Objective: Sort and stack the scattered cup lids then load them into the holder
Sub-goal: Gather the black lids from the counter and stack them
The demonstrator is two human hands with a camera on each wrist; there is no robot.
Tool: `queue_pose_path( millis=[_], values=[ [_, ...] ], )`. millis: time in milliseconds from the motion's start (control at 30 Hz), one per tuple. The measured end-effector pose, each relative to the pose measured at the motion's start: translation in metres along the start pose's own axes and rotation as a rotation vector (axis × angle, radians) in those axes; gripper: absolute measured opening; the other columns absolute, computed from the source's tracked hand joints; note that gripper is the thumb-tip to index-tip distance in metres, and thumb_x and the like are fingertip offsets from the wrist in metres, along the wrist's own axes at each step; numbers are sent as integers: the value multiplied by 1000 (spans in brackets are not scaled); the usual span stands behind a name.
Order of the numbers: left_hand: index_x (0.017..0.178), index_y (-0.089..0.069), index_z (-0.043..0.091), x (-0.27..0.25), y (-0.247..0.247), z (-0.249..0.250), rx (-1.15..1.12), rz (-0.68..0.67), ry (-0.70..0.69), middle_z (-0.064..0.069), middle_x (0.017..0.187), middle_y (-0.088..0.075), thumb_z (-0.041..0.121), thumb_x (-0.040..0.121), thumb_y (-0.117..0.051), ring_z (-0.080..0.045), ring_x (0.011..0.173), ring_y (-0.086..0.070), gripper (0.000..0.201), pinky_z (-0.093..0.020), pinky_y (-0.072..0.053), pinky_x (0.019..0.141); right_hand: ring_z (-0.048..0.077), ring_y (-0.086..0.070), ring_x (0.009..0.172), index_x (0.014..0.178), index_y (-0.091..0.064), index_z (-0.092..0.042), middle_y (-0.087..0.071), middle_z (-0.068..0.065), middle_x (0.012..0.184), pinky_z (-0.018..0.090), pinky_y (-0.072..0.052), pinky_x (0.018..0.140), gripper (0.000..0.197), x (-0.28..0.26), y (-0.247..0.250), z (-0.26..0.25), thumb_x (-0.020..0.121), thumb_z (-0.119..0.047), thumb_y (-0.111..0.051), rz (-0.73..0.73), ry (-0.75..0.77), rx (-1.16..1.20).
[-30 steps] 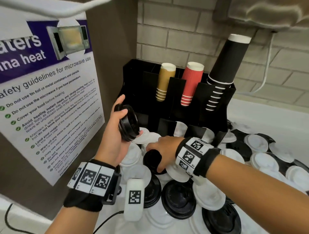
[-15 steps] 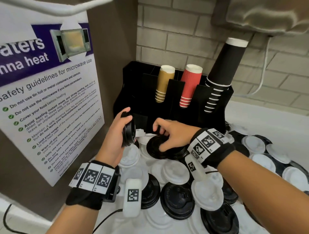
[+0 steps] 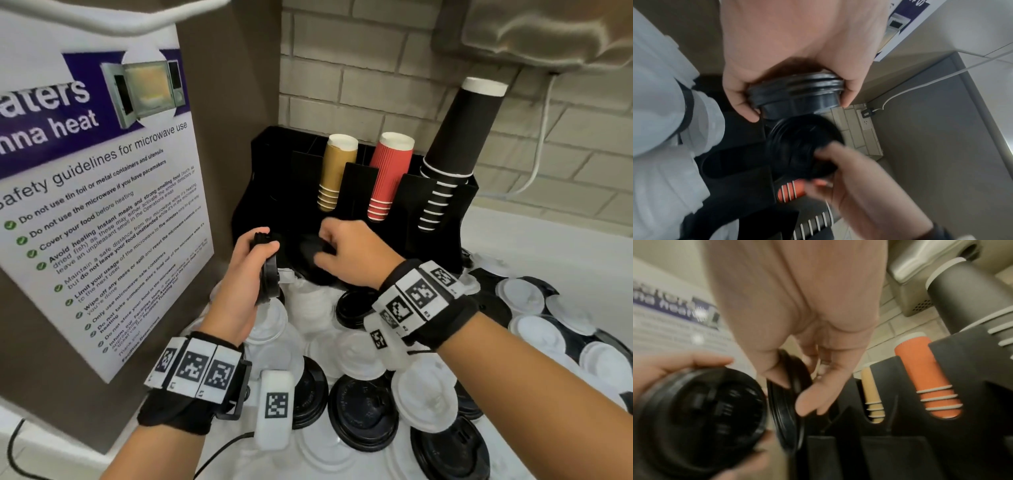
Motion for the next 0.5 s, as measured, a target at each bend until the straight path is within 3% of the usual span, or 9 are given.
queue_pose_path(
  millis=[33, 100, 167, 233, 300, 400, 500],
  values=[
    [120, -58, 28, -1, -4, -1, -15, -14, 3, -2, 105, -63, 29, 96, -53, -11, 80, -62, 24, -28, -48, 62, 15, -52, 65, 83, -47, -14, -52, -2, 73, 26, -41, 60, 19, -1, 2, -6, 85, -20, -65, 38, 4, 83],
    [128, -54, 23, -2, -10, 0, -57, -42, 11, -3, 107, -66, 29, 100, -47, -10, 83, -65, 30, -27, -51, 64, 14, -56, 66, 84, -46, -12, -57, 1, 75, 26, -48, 61, 25, -6, 1, -17, 80, -16, -70, -24, 24, 247],
    [130, -53, 24, -4, -13, 3, -96, -64, 16, -7, 114, -66, 34, 101, -44, -16, 94, -67, 33, -33, -53, 73, 25, -65, 84, 89, -43, -11, -63, 14, 91, 40, -55, 78, 35, -13, -2, -23, 76, -13, -75, -161, 37, 391],
    [131, -53, 24, -6, -14, 7, -112, -79, 26, -12, 122, -64, 37, 100, -42, -25, 106, -66, 35, -40, -53, 83, 29, -64, 100, 95, -40, -11, -62, 17, 108, 48, -52, 88, 43, -18, -2, -24, 75, -11, -78, -230, 43, 481],
    [132, -53, 24, -7, -14, 10, -111, -92, 34, -15, 130, -61, 39, 100, -42, -32, 117, -62, 37, -46, -52, 90, 26, -64, 103, 104, -39, -9, -58, 13, 115, 43, -55, 87, 51, -21, -2, -23, 75, -10, -80, -227, 51, 542],
    [133, -52, 23, -8, -14, 12, -91, -111, 35, -13, 131, -61, 39, 101, -40, -31, 117, -62, 38, -46, -52, 91, 18, -63, 104, 121, -37, -16, -54, 5, 121, 23, -55, 78, 65, -23, 0, -22, 74, -13, -82, -188, 45, 606],
    [135, -51, 22, -9, -15, 12, -63, -142, 38, -13, 131, -61, 40, 100, -39, -30, 120, -61, 41, -55, -47, 101, 15, -63, 104, 128, -38, -21, -53, -1, 120, 18, -54, 75, 70, -23, 1, -22, 73, -12, -82, -187, 51, 618]
  ],
)
Point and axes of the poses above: each hand's wrist, its own x-axis towards the middle knuckle, its own y-axis out of the back of the hand, z = x × y, the point moved 2 cm from there along x, towards the middle knuckle
